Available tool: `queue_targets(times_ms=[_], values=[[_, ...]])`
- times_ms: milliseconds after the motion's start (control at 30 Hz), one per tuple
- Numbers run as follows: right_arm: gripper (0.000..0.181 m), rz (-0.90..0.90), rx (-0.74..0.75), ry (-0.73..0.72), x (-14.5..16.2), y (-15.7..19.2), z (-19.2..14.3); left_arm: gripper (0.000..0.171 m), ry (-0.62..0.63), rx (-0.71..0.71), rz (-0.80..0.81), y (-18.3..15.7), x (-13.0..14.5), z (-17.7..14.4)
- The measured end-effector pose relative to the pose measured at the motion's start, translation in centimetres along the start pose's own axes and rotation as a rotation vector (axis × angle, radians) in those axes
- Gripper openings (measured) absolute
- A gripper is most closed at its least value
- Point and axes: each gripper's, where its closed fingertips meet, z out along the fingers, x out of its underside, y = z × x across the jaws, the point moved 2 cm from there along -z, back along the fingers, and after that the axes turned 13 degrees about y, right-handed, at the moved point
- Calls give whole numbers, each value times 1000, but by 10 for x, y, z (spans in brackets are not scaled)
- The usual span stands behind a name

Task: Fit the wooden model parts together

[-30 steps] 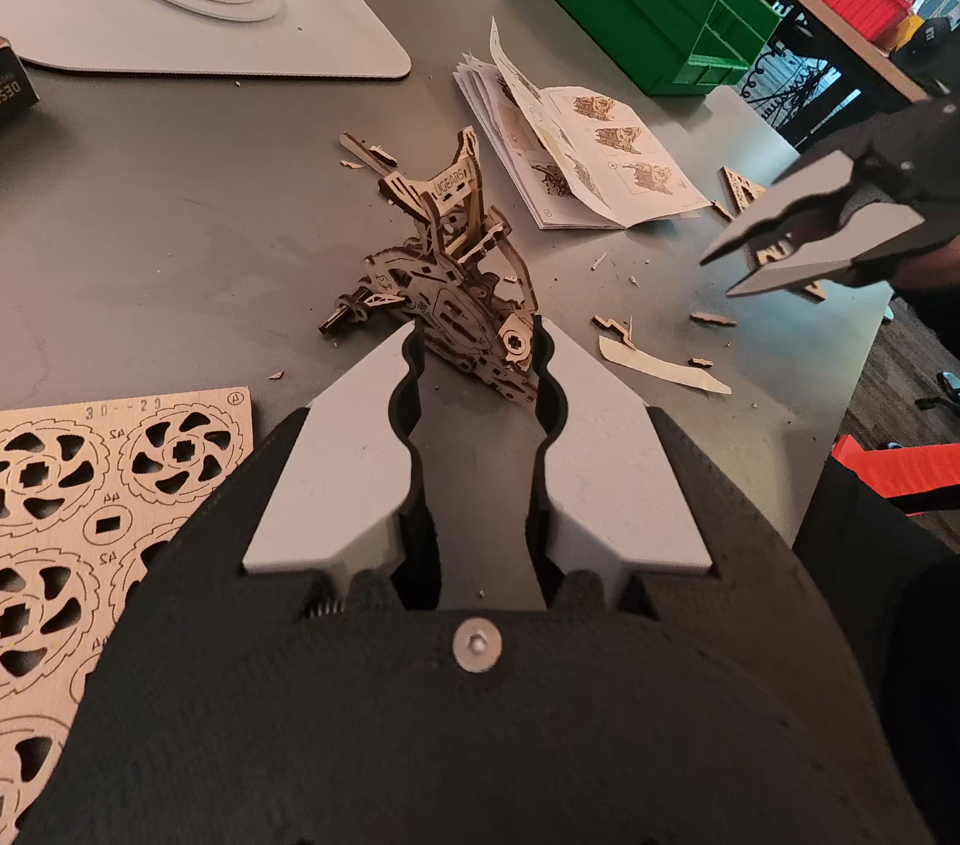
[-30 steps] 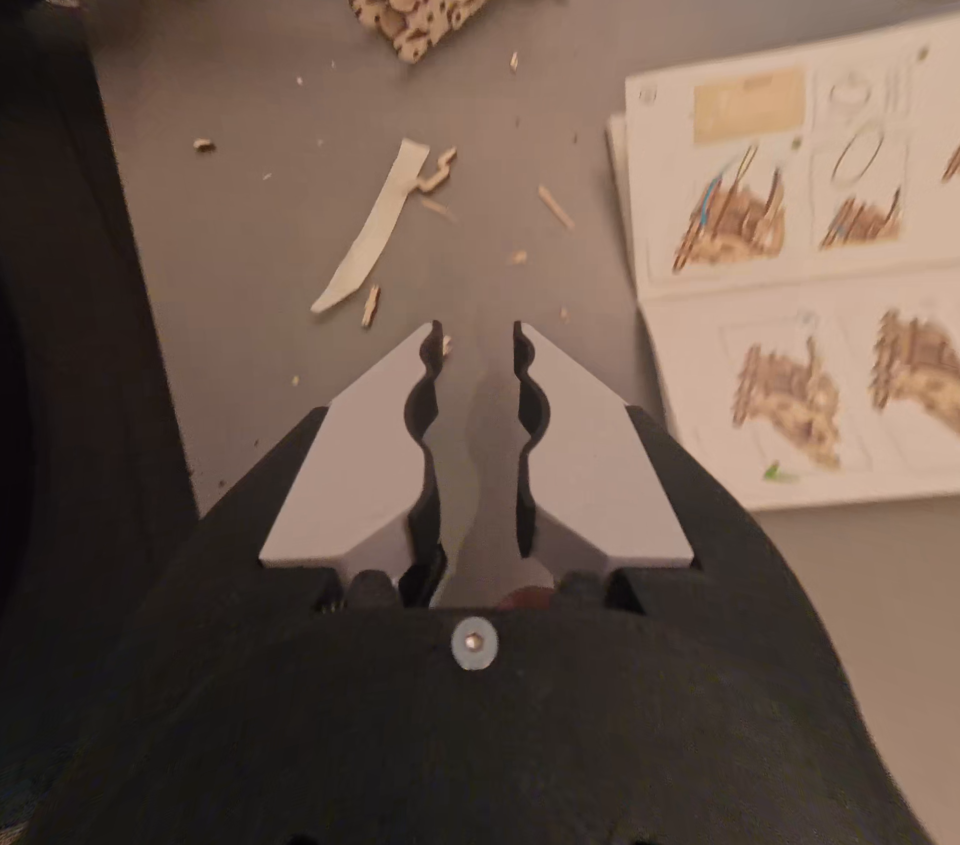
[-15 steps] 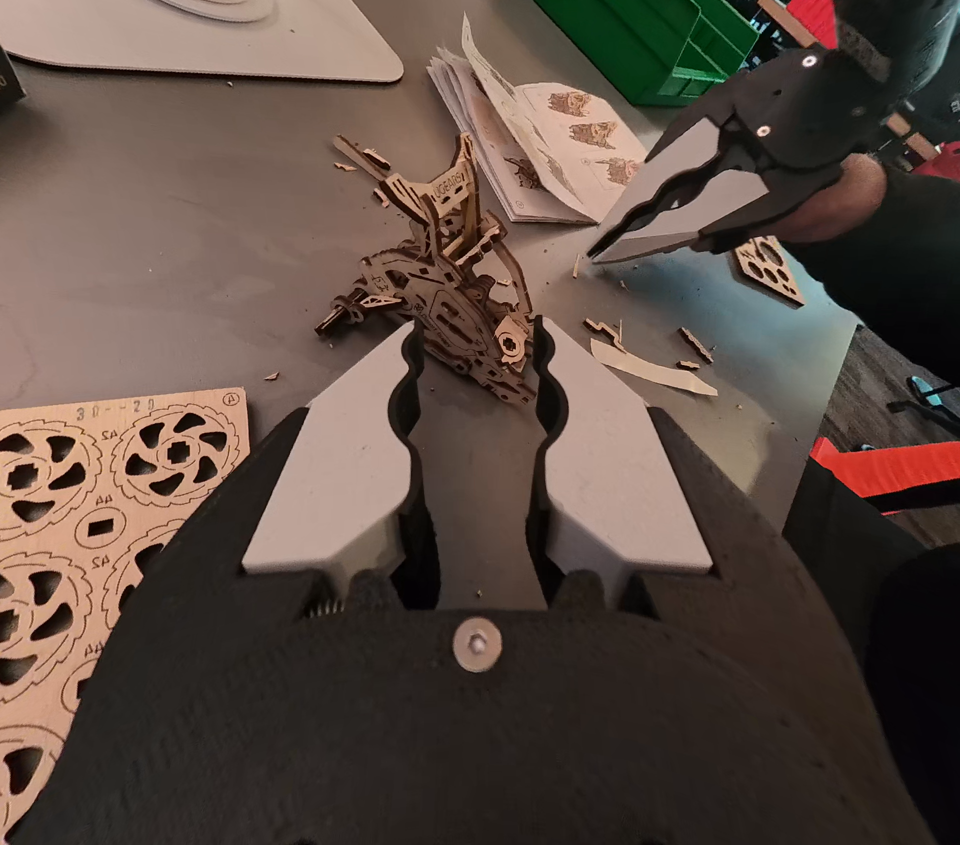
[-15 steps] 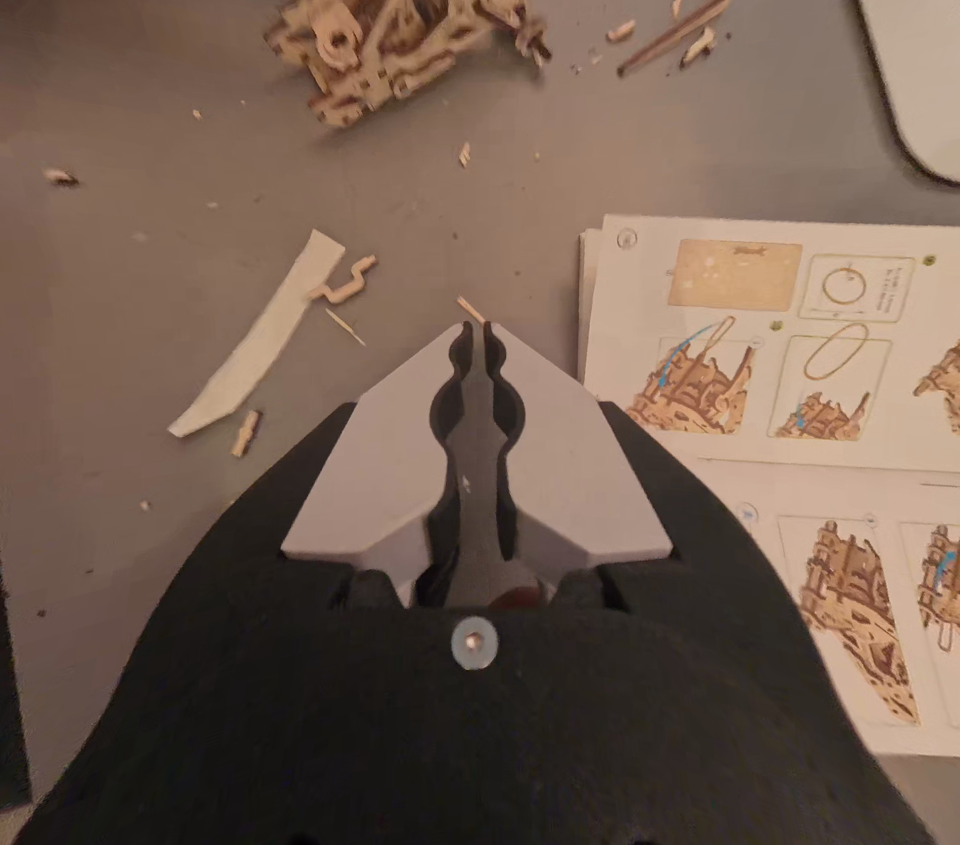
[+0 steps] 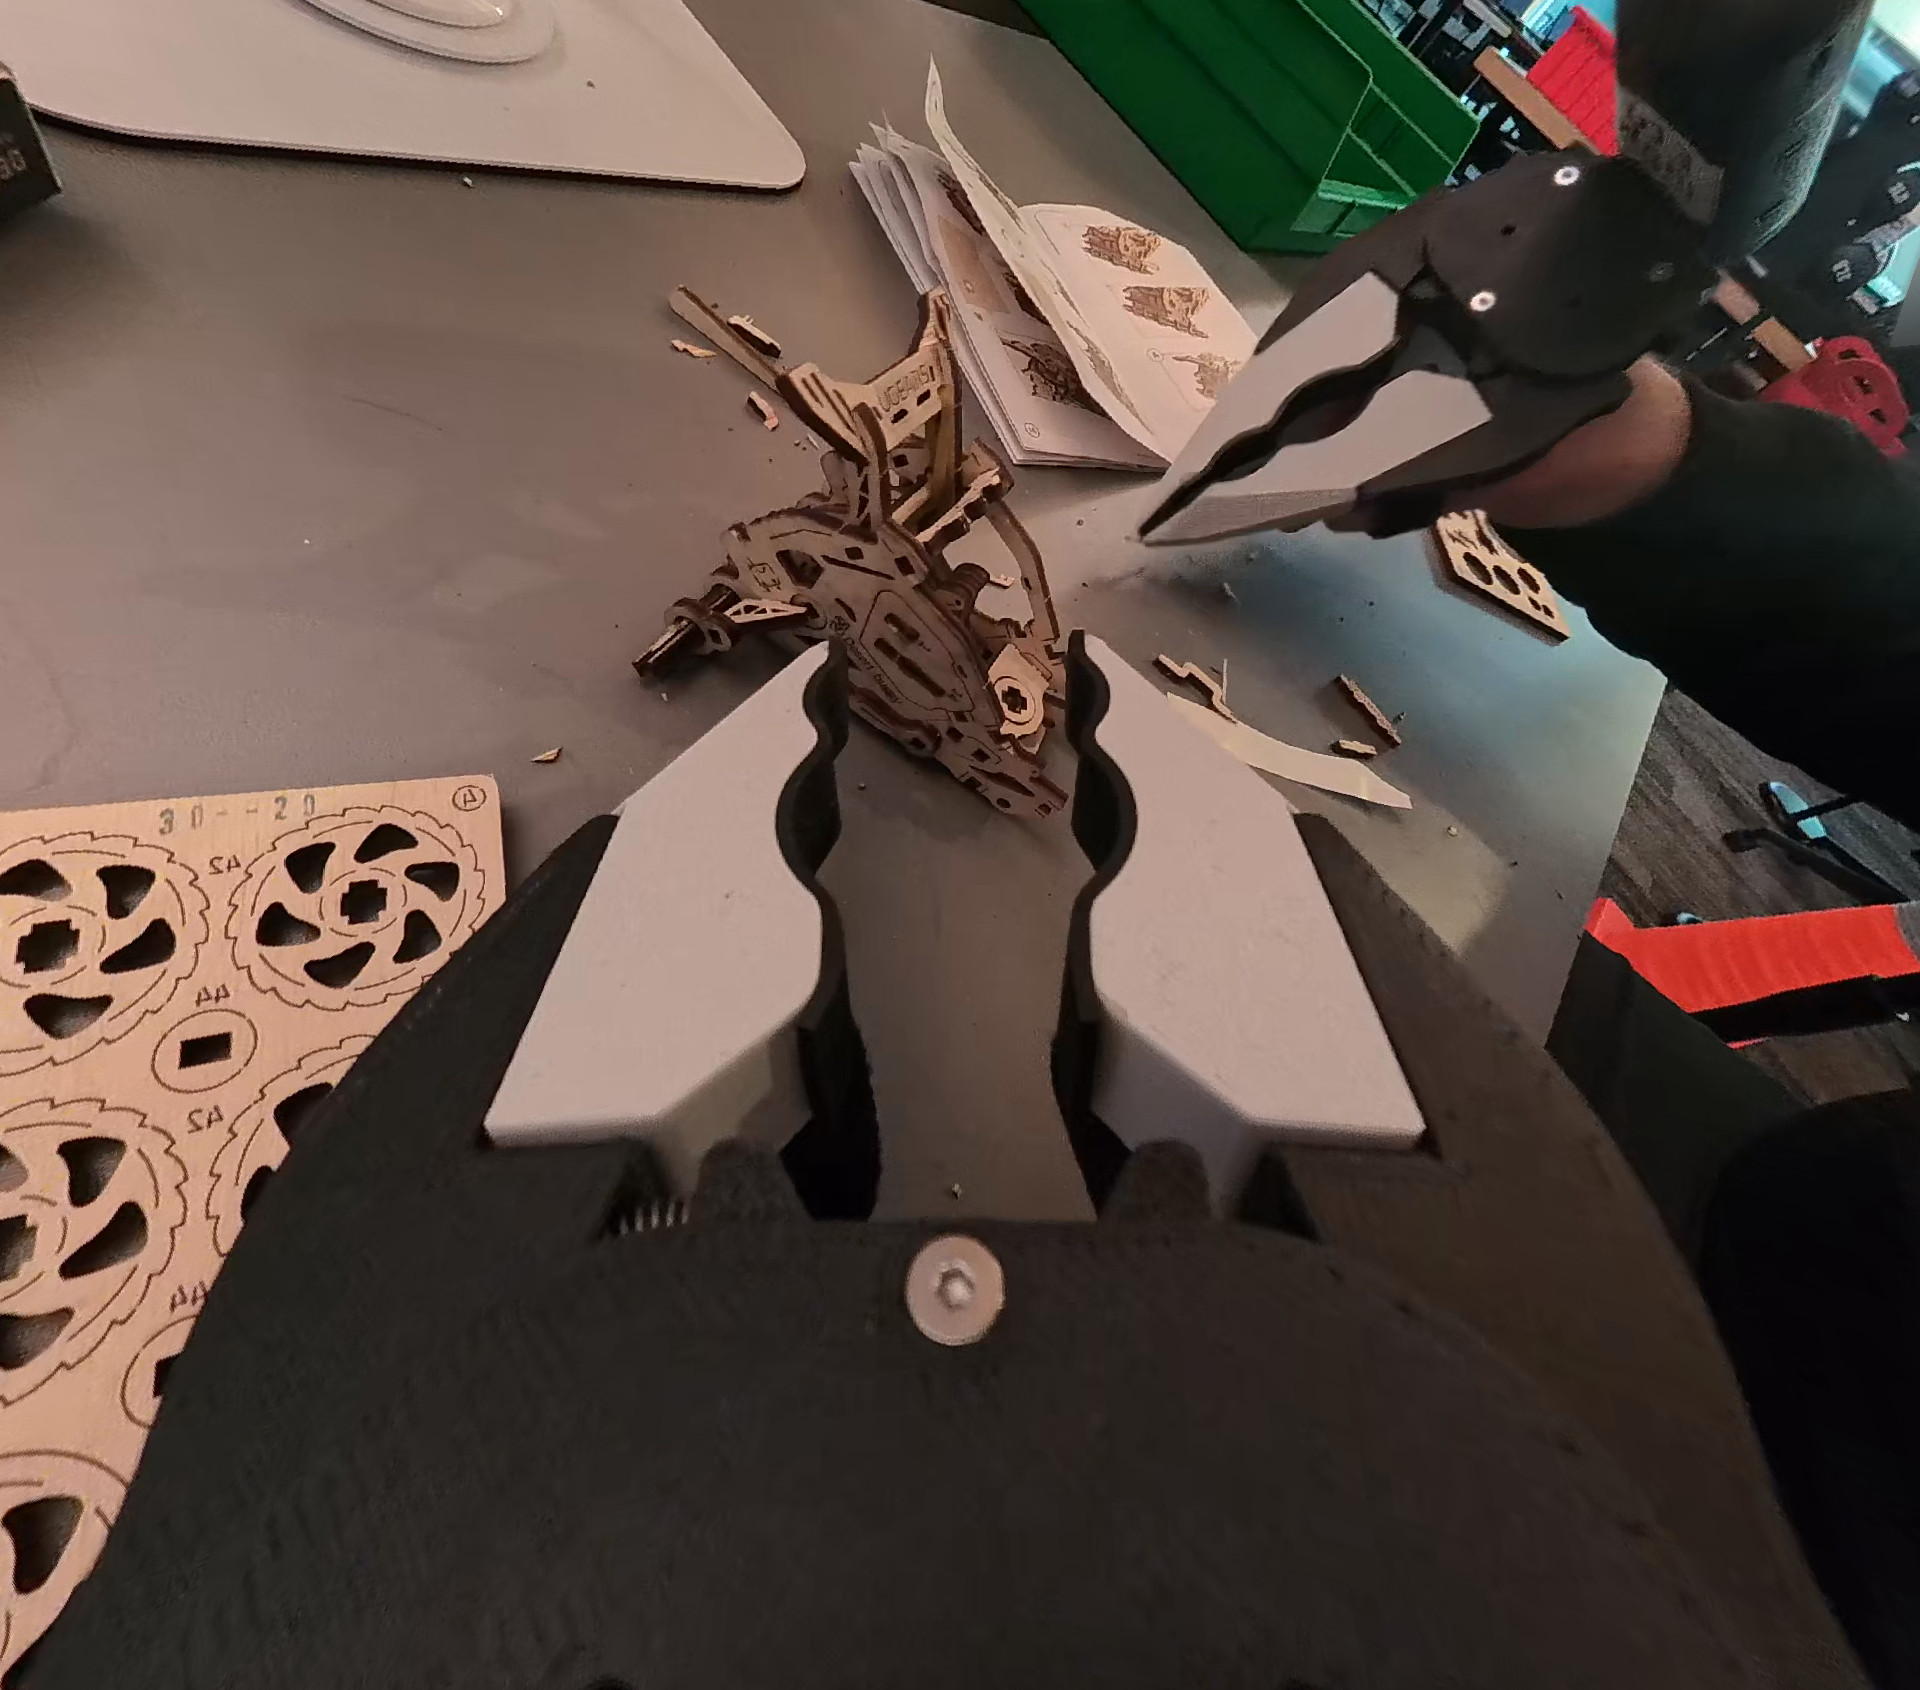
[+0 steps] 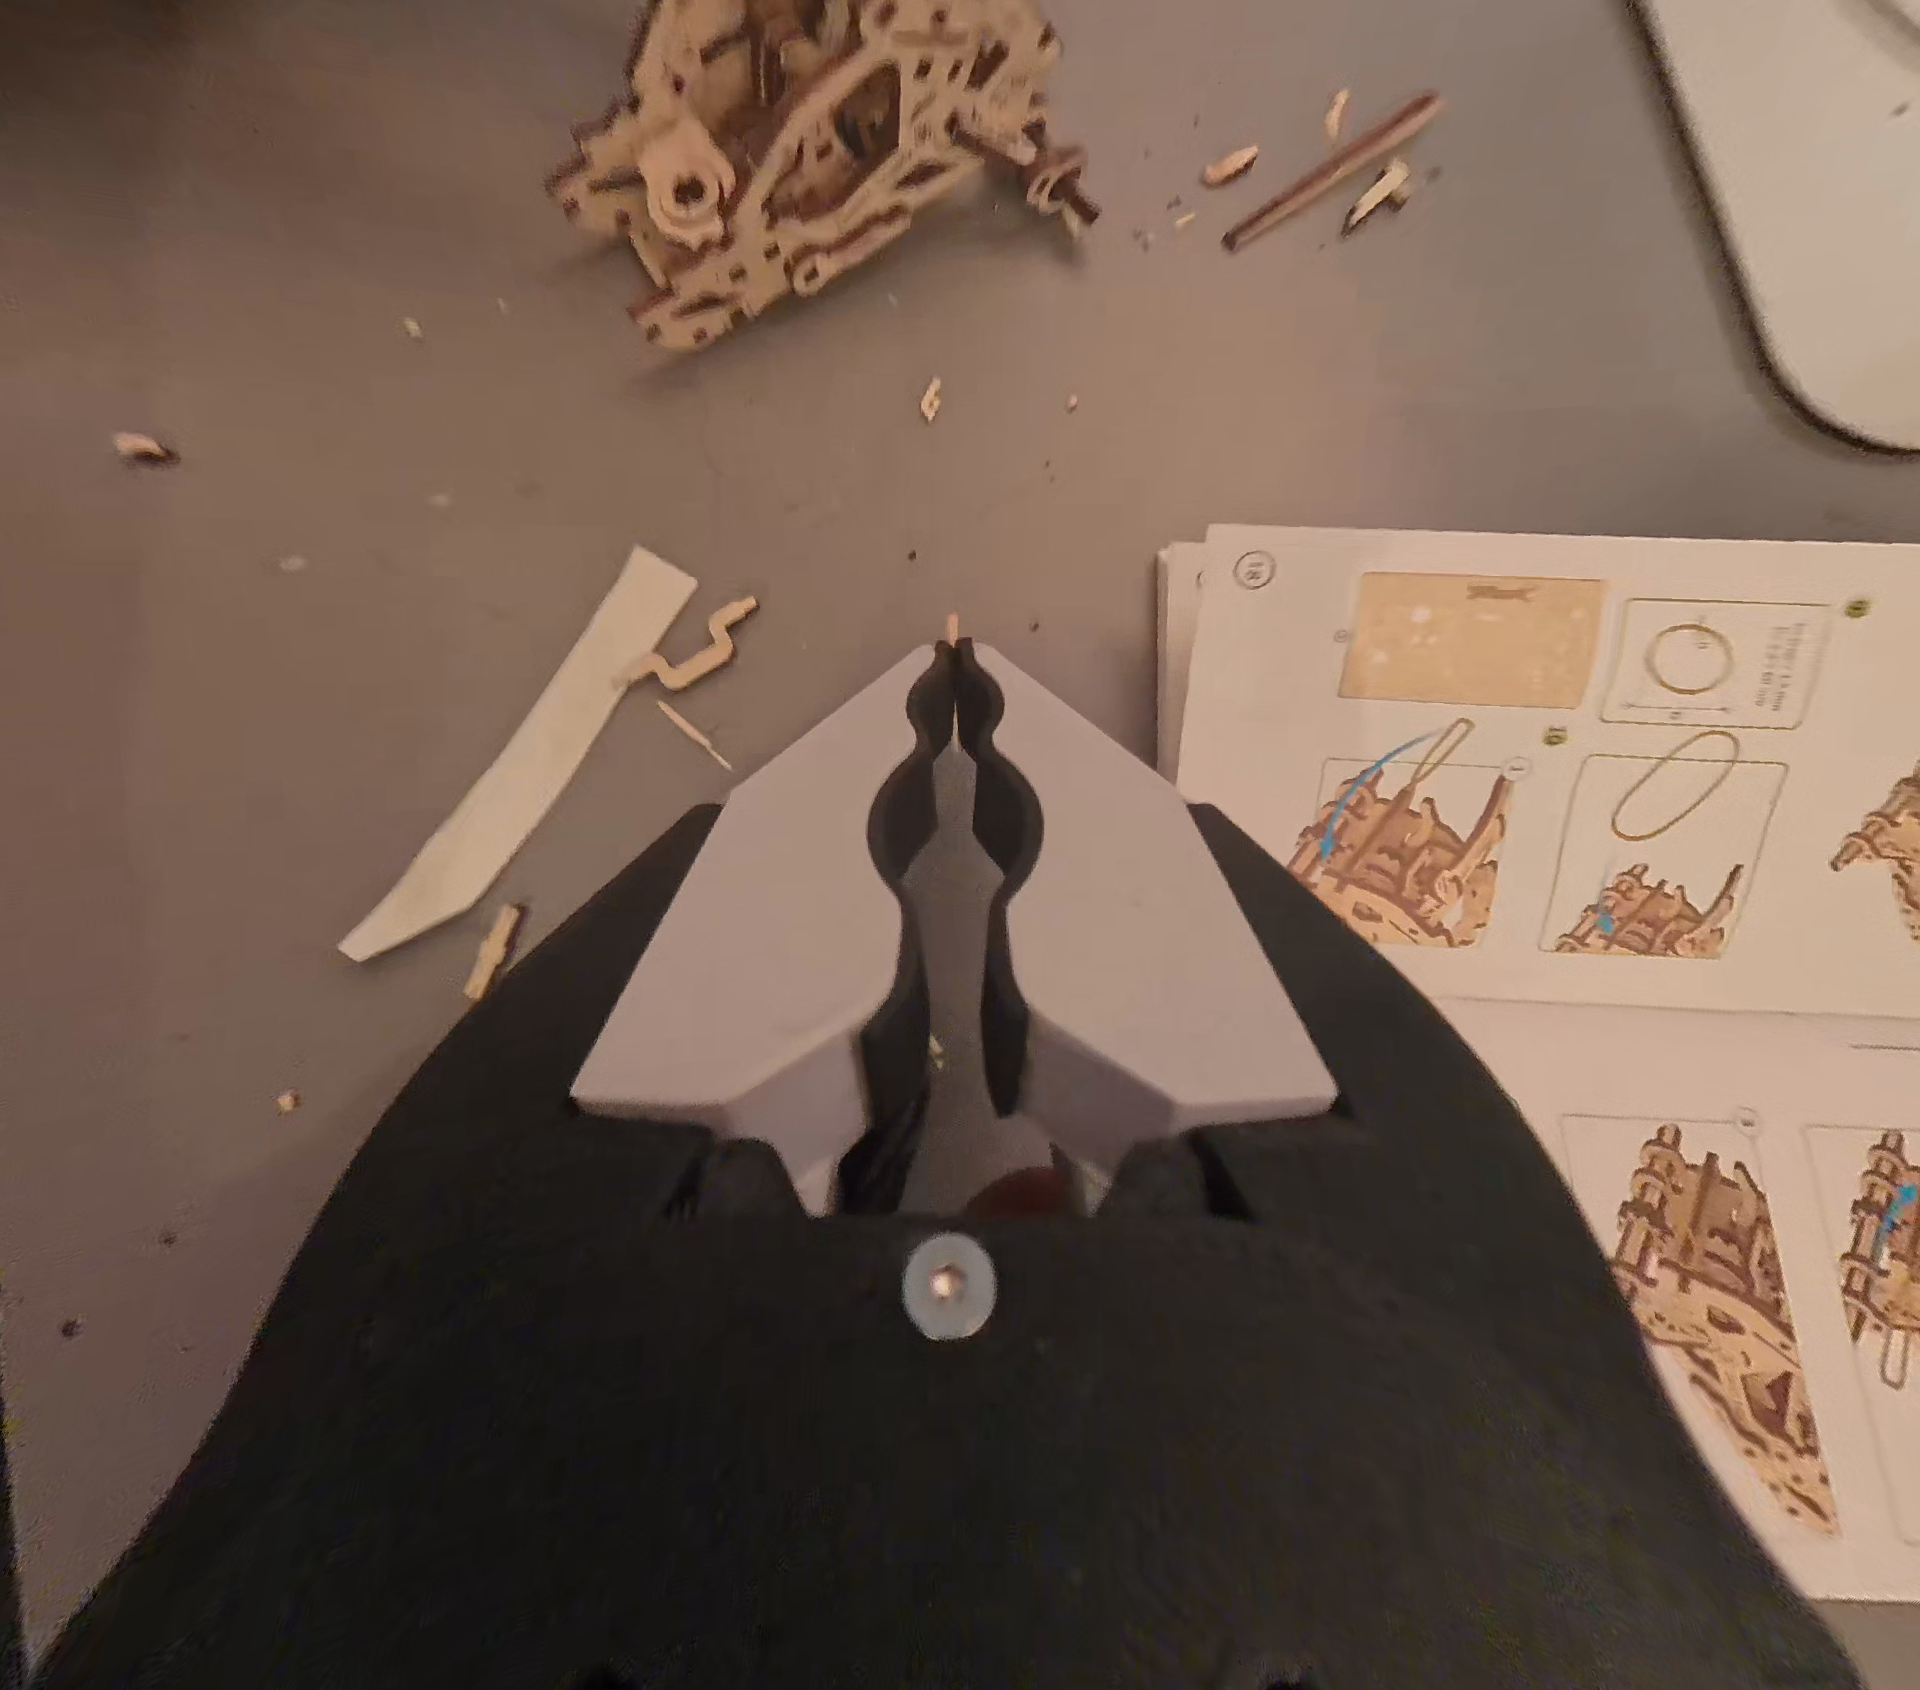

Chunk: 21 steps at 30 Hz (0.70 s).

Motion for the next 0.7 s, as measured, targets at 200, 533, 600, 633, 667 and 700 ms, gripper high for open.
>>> queue_targets(times_ms=[200, 533, 600, 633, 667, 700], values=[[0, 34, 27, -129, -23, -14, -43, 39, -1, -1, 2, 0, 0, 0], [0, 309, 547, -164, 64, -193, -211, 38, -20, 8, -3, 0, -1, -3], [0, 406, 669, -107, 116, -230, -247, 38, -17, 7, -3, 0, -1, -2], [0, 462, 666, -95, 136, -241, -255, 38, -16, 6, -3, 0, -1, -2], [0, 522, 661, -80, 154, -252, -260, 38, -16, 6, -4, 0, -1, -2], [0, 567, 669, -45, 172, -261, -261, 38, -16, 7, -6, 1, -1, -2]])
